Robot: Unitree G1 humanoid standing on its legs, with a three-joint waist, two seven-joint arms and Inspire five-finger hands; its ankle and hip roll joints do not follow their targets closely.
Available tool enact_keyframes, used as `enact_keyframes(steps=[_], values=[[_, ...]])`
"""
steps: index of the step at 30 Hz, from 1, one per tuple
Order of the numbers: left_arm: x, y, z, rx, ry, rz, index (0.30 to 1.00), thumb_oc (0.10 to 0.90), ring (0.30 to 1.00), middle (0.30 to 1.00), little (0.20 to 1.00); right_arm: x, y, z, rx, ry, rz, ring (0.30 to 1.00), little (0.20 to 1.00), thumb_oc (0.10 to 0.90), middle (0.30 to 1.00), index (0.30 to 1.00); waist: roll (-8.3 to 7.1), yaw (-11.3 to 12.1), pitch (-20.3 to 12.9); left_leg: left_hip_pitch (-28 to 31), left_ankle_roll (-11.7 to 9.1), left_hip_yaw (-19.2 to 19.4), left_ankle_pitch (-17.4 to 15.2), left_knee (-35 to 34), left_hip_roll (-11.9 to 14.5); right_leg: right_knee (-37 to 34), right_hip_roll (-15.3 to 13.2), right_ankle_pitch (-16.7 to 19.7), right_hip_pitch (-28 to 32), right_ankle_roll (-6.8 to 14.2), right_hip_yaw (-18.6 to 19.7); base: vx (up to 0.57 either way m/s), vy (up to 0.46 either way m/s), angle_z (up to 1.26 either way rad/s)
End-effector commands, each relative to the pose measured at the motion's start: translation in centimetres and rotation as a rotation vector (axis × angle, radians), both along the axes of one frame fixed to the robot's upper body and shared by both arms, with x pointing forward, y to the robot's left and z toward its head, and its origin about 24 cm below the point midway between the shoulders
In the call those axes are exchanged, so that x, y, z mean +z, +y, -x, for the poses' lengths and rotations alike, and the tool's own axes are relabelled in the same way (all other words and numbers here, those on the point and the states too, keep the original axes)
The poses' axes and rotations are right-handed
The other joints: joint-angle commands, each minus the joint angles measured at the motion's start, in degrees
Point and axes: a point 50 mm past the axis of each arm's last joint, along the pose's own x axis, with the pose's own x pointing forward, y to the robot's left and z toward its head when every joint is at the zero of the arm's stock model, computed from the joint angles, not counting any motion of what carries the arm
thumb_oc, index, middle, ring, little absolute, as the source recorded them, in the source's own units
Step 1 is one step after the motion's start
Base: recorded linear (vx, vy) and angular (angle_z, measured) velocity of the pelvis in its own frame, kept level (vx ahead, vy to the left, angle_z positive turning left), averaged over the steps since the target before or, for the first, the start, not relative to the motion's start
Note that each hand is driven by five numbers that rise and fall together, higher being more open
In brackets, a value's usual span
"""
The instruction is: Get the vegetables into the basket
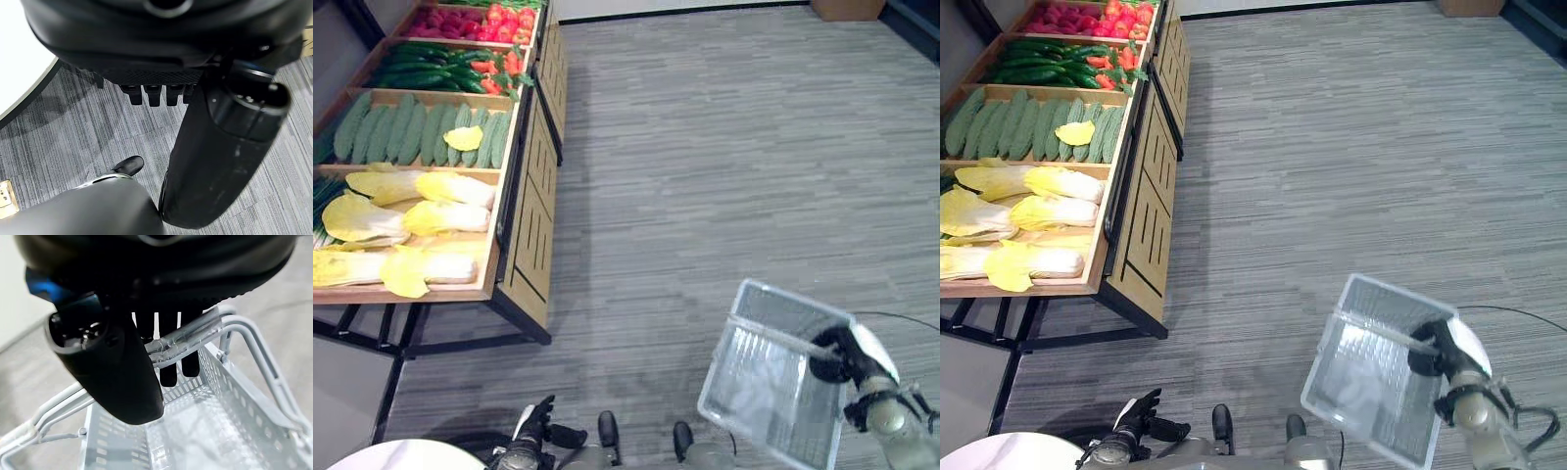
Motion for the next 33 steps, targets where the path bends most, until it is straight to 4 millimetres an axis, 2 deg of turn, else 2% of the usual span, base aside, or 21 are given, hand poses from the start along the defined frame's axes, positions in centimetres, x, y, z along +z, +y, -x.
enact_keyframes(steps=[1, 6, 7, 10, 12, 16, 17, 18, 19, 20, 21, 22, 23, 24, 26, 27, 28, 30, 32, 33], values=[[-0.3, -0.7, 0.5, -0.008, 0.007, 0.015, 1.0, 0.9, 1.0, 1.0, 1.0, 7.2, 0.1, -6.2, 0.136, -0.415, 0.142, 0.3, 0.3, 0.4, 0.3, 0.3, -2.81, 1.4, -2.4, 2.3, -5.1, 0.7, -3.4, 0.4, 4.9, -0.1, -6.3, 2.8, -2.5, 5.6, -1.8, 0.0, 0.0, 0.0], [-0.7, -1.5, 1.2, 0.092, 0.028, 0.079, 1.0, 0.9, 1.0, 1.0, 1.0, 3.4, 0.4, -4.2, 0.032, -0.328, 0.076, 0.3, 0.3, 0.4, 0.3, 0.3, -2.49, 1.2, -2.8, 3.2, -4.8, 1.3, -3.9, 0.4, 4.9, -0.1, -6.2, 2.6, -2.2, 5.5, -1.3, 0.02, 0.013, -0.01], [-0.8, -1.7, 1.4, 0.133, 0.027, 0.107, 1.0, 0.9, 1.0, 1.0, 1.0, 2.6, 1.0, -3.9, 0.017, -0.316, 0.054, 0.3, 0.3, 0.4, 0.3, 0.3, -2.48, 1.2, -2.8, 3.9, -4.6, 1.4, -4.1, 0.4, 4.8, -0.1, -6.3, 2.4, -1.9, 5.5, -1.2, 0.05, 0.027, -0.05], [-0.8, -1.9, 1.4, 0.132, 0.024, 0.125, 1.0, 0.9, 1.0, 1.0, 1.0, 2.2, 1.4, -3.8, 0.008, -0.32, 0.036, 0.3, 0.3, 0.4, 0.3, 0.3, -2.72, 1.1, -2.6, 4.3, -4.5, 1.6, -4.3, 1.0, 4.7, -0.1, -6.5, 2.4, -1.6, 5.5, -0.9, 0.03, 0.016, -0.06], [-0.5, -2.1, 0.7, 0.125, -0.005, 0.147, 1.0, 0.9, 1.0, 1.0, 1.0, 1.4, 2.0, -3.9, -0.051, -0.332, -0.016, 0.3, 0.3, 0.4, 0.3, 0.3, -3.71, 1.3, -1.6, 1.0, -4.3, 1.2, -7.4, 8.7, 4.3, -0.1, -7.5, 2.7, -1.4, 5.2, -0.5, -0.01, 0.013, -0.06], [-0.2, -1.4, 0.0, 0.15, -0.033, 0.135, 1.0, 0.9, 1.0, 1.0, 1.0, 1.5, 2.6, -4.8, -0.08, -0.373, -0.048, 0.3, 0.3, 0.4, 0.3, 0.3, -4.17, 1.9, -0.9, -1.8, -3.3, 1.5, -9.9, 12.5, 3.5, 0.0, -8.8, 3.6, -2.3, 5.9, 0.0, -0.02, 0.117, -0.05], [-0.1, -1.2, -0.2, 0.144, -0.036, 0.132, 1.0, 0.9, 1.0, 1.0, 1.0, 1.6, 2.6, -4.9, -0.095, -0.384, -0.058, 0.3, 0.3, 0.4, 0.3, 0.3, -4.24, 2.0, -0.6, -2.0, -2.8, 1.4, -10.1, 12.5, 3.3, 1.9, -9.0, 3.1, -3.3, 6.1, 0.3, -0.03, 0.169, -0.24], [0.0, -1.0, -0.4, 0.125, -0.033, 0.119, 1.0, 0.9, 1.0, 1.0, 1.0, 1.4, 2.4, -4.9, -0.133, -0.39, -0.068, 0.3, 0.3, 0.4, 0.3, 0.3, -4.17, 2.2, -0.2, -2.2, -1.9, 1.4, -10.4, 12.4, 3.0, 7.1, -9.0, 1.7, -5.7, 6.6, 0.7, -0.05, 0.164, -0.22], [0.0, -0.8, -0.5, 0.128, -0.036, 0.116, 1.0, 0.9, 1.0, 1.0, 1.0, 1.5, 2.7, -5.3, -0.126, -0.394, -0.073, 0.3, 0.3, 0.4, 0.3, 0.3, -4.17, 2.3, 0.3, -2.1, -1.4, 1.6, -10.9, 12.2, 3.0, 10.0, -8.7, 1.8, -7.9, 6.9, 0.8, -0.04, 0.207, -0.16], [0.1, -0.4, -0.7, 0.133, -0.043, 0.106, 1.0, 0.9, 1.0, 1.0, 1.0, 1.9, 3.0, -6.3, -0.114, -0.418, -0.079, 0.3, 0.3, 0.4, 0.3, 0.3, -3.97, 2.5, 1.7, -1.3, -0.8, 2.8, -11.4, 12.4, 3.3, 16.4, -8.3, 3.4, -11.5, 8.1, -0.1, -0.01, 0.187, -0.14], [0.2, -0.1, -0.9, 0.14, -0.047, 0.101, 1.0, 0.9, 1.0, 1.0, 1.0, 2.2, 3.2, -6.9, -0.116, -0.435, -0.089, 0.3, 0.3, 0.4, 0.3, 0.3, -3.62, 2.9, 2.6, -0.6, -0.3, 3.6, -12.0, 12.5, 3.6, 21.5, -8.5, 3.6, -13.6, 8.1, -2.0, 0.05, 0.188, -0.48], [0.2, 0.0, -0.8, 0.139, -0.046, 0.098, 1.0, 0.9, 1.0, 1.0, 1.0, 2.2, 3.2, -7.0, -0.122, -0.438, -0.095, 0.3, 0.3, 0.4, 0.3, 0.3, -3.44, 2.8, 3.0, 0.3, -0.2, 3.5, -12.5, 12.3, 3.6, 23.1, -8.5, 4.2, -14.9, 8.2, -2.8, 0.32, 0.107, -0.64], [0.2, 0.4, -0.5, 0.14, -0.032, 0.088, 1.0, 0.9, 1.0, 1.0, 1.0, 1.9, 3.2, -6.8, -0.133, -0.418, -0.091, 0.3, 0.3, 0.4, 0.3, 0.3, -3.45, 1.9, 2.9, 4.7, -0.7, 4.1, -13.5, 10.1, 3.1, 18.5, -10.6, 6.9, -17.5, 8.2, -5.9, 0.31, 0.042, -0.44], [0.2, 0.4, -0.5, 0.14, -0.032, 0.088, 1.0, 0.9, 1.0, 1.0, 1.0, 1.9, 3.2, -6.8, -0.132, -0.418, -0.09, 0.3, 0.3, 0.4, 0.3, 0.3, -3.31, 1.8, 3.1, 5.1, -0.7, 4.0, -13.6, 10.0, 3.2, 18.2, -10.5, 6.9, -17.0, 8.2, -6.2, 0.45, -0.053, 0.05], [0.1, 0.2, -0.4, 0.139, -0.024, 0.09, 1.0, 0.9, 1.0, 1.0, 1.0, 1.4, 3.1, -6.1, -0.157, -0.398, -0.085, 0.3, 0.3, 0.4, 0.3, 0.3, -3.54, 0.7, 3.2, 8.8, -2.2, 2.8, -15.4, 9.0, 3.6, 10.1, -11.8, 10.0, -18.3, 8.9, -6.6, 0.49, -0.146, 0.47], [0.0, 0.1, -0.3, 0.132, -0.015, 0.085, 1.0, 0.9, 1.0, 1.0, 1.0, 0.7, 2.9, -5.2, -0.165, -0.365, -0.081, 0.3, 0.3, 0.4, 0.3, 0.3, -3.67, -0.1, 2.5, 10.0, -2.6, 1.4, -15.3, 9.0, 3.7, 10.2, -10.3, 9.2, -17.4, 8.4, -4.5, 0.48, -0.153, 0.4], [-0.2, -0.2, -0.1, 0.13, -0.008, 0.09, 1.0, 0.9, 1.0, 1.0, 1.0, 0.5, 2.7, -4.7, -0.171, -0.352, -0.08, 0.3, 0.3, 0.4, 0.3, 0.3, -3.7, -0.1, 2.1, 10.3, -2.8, 0.8, -15.3, 9.2, 3.9, 10.0, -9.8, 8.9, -16.5, 7.9, -4.3, 0.41, -0.211, 0.62], [-0.2, -0.6, 0.1, 0.142, -0.011, 0.091, 1.0, 0.9, 1.0, 1.0, 1.0, 0.4, 2.2, -4.0, -0.171, -0.339, -0.062, 0.3, 0.3, 0.4, 0.3, 0.3, -2.78, -0.3, 0.9, 10.5, -4.6, -0.6, -13.3, 9.9, 6.4, 11.1, -7.7, 6.2, -15.4, 6.0, -6.5, 0.29, -0.267, 0.79], [-0.2, -0.4, 0.2, 0.173, -0.022, 0.086, 1.0, 0.9, 1.0, 1.0, 1.0, 0.5, 1.8, -3.6, -0.177, -0.338, -0.051, 0.3, 0.3, 0.4, 0.3, 0.3, -2.25, -0.2, 0.7, 9.9, -5.9, -2.2, -10.7, 11.3, 7.9, 12.6, -6.1, 4.0, -15.0, 4.4, -7.3, 0.17, -0.216, 0.62], [-0.2, -0.4, 0.3, 0.173, -0.021, 0.086, 1.0, 0.9, 1.0, 1.0, 1.0, 0.5, 1.7, -3.6, -0.177, -0.338, -0.05, 0.3, 0.3, 0.4, 0.3, 0.3, -2.18, -0.3, 0.7, 9.8, -6.0, -2.4, -10.7, 11.4, 8.0, 12.6, -6.1, 3.9, -15.1, 4.4, -7.5, 0.19, -0.329, 0.43]])
